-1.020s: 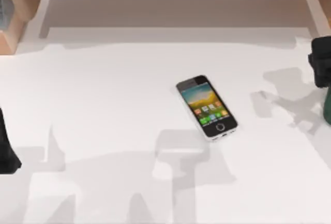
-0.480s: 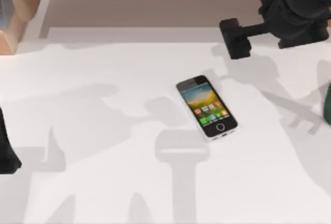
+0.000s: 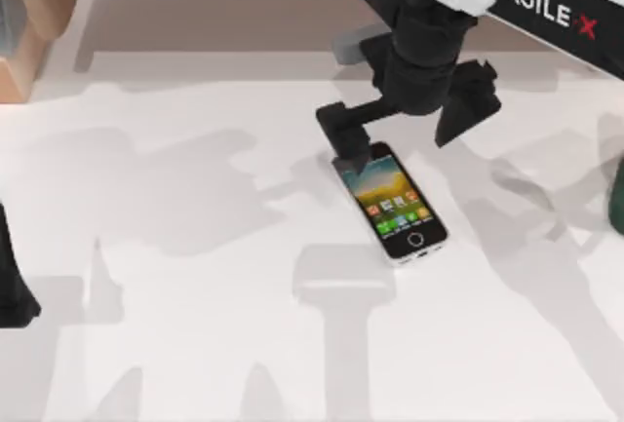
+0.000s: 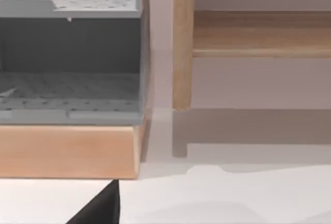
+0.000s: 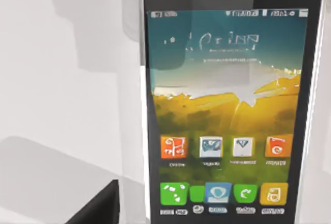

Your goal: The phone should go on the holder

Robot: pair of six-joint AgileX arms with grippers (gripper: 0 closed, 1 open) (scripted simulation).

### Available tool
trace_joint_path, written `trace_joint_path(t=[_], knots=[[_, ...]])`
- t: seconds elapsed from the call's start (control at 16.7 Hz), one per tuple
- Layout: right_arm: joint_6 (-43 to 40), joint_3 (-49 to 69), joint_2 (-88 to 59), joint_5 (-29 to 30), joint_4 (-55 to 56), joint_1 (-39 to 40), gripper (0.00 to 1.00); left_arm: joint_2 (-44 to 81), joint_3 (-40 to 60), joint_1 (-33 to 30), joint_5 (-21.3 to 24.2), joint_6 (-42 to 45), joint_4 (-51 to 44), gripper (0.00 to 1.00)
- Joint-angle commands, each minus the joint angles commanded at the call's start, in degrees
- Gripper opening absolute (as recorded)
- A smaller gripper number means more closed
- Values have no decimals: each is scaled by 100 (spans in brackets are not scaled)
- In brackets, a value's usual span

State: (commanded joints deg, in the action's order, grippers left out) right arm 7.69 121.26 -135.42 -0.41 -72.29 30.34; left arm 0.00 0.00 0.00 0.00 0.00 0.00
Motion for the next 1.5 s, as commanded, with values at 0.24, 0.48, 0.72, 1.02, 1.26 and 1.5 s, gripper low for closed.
trace_joint_path(t=[0.24,0.48,0.72,1.02,1.26,1.5], knots=[[14,226,-258,24,-209,73,100,0,0,0,0,0,0,100],[9,195,-262,20,-181,47,100,0,0,0,0,0,0,100],[12,-290,-416,26,475,68,100,0,0,0,0,0,0,100],[32,-912,-641,30,1312,87,100,0,0,0,0,0,0,100],[33,-914,-642,30,1316,87,92,0,0,0,0,0,0,100],[33,-914,-642,30,1316,87,62,0,0,0,0,0,0,100]])
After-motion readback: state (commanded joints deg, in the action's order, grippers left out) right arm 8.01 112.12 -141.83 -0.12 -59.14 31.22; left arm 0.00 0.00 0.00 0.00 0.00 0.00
